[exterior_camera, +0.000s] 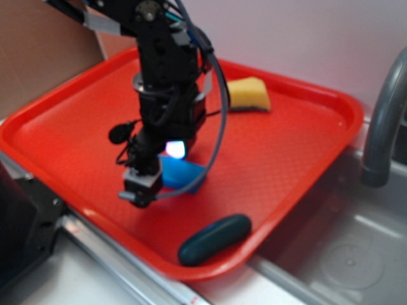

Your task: Grab the blue block.

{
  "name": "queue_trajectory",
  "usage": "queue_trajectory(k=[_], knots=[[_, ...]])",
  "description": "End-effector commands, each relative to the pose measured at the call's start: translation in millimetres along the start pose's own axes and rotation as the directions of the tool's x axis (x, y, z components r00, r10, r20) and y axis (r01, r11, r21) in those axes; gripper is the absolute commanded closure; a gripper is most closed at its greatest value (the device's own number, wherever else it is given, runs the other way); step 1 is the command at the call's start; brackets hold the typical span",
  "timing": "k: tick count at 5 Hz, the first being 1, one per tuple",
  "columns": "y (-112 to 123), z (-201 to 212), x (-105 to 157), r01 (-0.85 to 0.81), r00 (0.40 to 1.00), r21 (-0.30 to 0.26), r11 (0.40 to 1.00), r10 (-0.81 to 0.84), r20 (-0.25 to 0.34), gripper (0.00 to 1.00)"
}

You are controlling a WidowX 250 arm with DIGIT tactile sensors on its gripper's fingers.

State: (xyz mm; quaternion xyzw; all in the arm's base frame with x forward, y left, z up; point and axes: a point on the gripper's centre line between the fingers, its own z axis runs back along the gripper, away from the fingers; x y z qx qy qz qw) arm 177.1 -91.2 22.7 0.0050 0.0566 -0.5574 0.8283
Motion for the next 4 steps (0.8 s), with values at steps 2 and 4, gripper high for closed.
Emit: queue_trajectory(k=[2, 4], knots=[[-7.4, -0.3, 7.1, -0.006, 0.999, 0.092, 0.996, 0.010, -0.052, 1.00], [-2.8, 32.1, 3.4, -0.202, 0.974, 0.025, 0.979, 0.203, -0.104, 1.00]])
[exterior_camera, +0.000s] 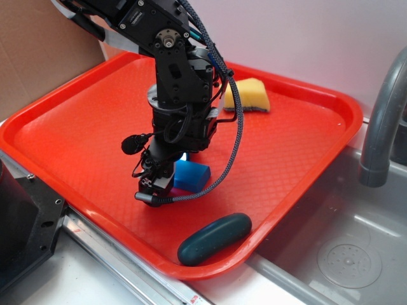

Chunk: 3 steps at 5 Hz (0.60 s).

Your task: Grab the blue block.

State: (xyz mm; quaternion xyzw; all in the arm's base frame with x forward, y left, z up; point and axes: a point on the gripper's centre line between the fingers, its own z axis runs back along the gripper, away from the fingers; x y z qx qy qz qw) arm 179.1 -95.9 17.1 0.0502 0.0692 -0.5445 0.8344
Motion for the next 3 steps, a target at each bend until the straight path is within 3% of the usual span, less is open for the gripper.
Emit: queue_trajectory(k=[1, 2, 3], knots=[[-3.2, 85.5, -16.0, -0.424, 0.903, 0.030, 0.905, 0.425, -0.064, 1.00], [5.2, 130.9, -46.5, -0.627, 0.779, -0.067, 0.776, 0.627, -0.033, 1.00], [15.1, 160.8, -88.7, -0.779, 0.608, -0.198, 0.595, 0.794, -0.002, 1.00]])
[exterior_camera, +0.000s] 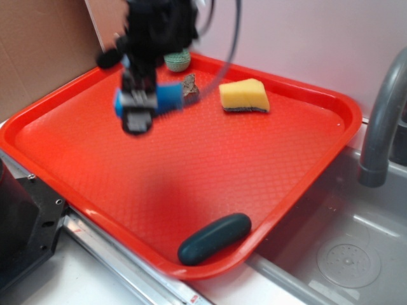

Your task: Grab the blue block.

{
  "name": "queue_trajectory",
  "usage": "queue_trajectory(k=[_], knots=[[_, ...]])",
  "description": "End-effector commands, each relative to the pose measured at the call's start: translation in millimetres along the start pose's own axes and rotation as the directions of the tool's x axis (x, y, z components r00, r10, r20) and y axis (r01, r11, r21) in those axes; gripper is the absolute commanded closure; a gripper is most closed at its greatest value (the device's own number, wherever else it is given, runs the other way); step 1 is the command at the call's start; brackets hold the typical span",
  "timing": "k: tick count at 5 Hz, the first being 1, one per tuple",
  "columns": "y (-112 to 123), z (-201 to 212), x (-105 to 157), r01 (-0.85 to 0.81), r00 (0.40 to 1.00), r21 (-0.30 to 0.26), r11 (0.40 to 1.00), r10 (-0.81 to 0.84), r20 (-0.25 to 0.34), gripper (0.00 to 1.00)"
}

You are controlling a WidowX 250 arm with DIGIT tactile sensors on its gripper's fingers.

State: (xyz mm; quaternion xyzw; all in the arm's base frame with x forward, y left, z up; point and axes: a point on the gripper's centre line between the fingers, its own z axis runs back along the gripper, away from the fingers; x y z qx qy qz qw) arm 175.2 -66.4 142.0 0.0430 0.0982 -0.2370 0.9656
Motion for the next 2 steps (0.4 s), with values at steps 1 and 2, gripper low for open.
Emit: queue_trajectory(k=[1, 2], knots=[[40.1, 49.8, -52.3, -0.433, 0.875, -0.267, 0.861, 0.472, 0.103, 1.00], [36.2, 53.3, -58.2, -0.642, 0.724, -0.251, 0.724, 0.680, 0.112, 1.00]])
